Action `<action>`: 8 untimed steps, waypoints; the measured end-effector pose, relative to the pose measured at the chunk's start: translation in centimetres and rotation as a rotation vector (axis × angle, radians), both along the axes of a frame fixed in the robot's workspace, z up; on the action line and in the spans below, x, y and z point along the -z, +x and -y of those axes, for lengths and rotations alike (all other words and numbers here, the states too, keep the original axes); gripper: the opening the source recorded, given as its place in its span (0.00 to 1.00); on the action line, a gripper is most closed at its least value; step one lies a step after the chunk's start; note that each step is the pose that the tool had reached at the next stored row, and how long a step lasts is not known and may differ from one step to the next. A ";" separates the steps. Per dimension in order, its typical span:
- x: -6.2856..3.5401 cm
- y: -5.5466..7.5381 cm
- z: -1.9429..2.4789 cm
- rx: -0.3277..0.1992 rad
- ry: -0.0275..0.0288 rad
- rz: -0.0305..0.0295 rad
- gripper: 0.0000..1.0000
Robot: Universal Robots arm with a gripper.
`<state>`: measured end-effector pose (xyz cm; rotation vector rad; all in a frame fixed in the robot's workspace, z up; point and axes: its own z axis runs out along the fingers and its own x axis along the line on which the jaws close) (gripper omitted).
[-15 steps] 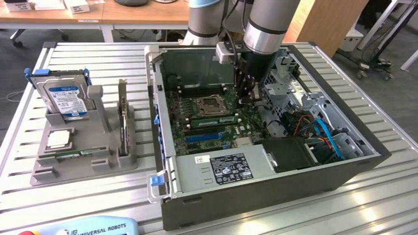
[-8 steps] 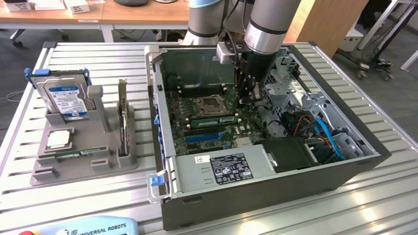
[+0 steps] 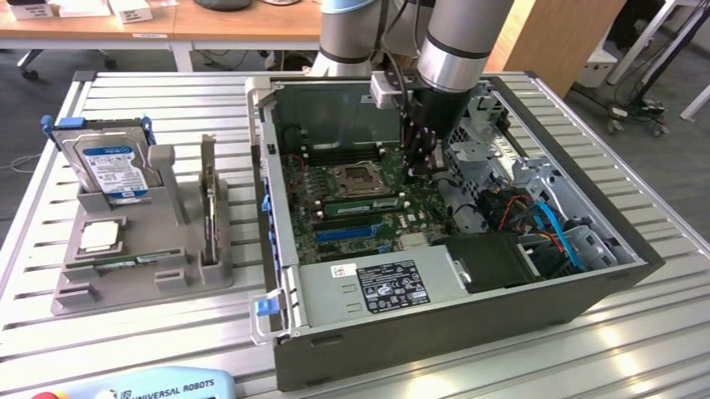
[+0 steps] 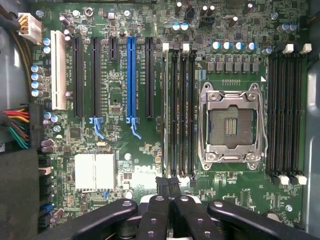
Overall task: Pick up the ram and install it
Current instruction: 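Press down the ram until it locks into place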
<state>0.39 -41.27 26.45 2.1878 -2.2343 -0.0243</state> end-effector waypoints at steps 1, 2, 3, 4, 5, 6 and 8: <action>0.07 0.0 0.00 0.000 -0.0002 -0.0001 0.10; 0.16 0.0 0.01 0.000 -0.0005 -0.0002 0.10; 0.26 0.0 0.00 0.000 -0.0003 -0.0001 0.10; 0.36 0.0 0.00 0.000 -0.0003 -0.0001 0.10; 0.45 0.0 0.01 0.000 -0.0004 -0.0001 0.10; 0.54 0.0 0.01 0.000 -0.0004 -0.0002 0.10; 0.74 0.0 0.01 0.000 -0.0004 -0.0001 0.10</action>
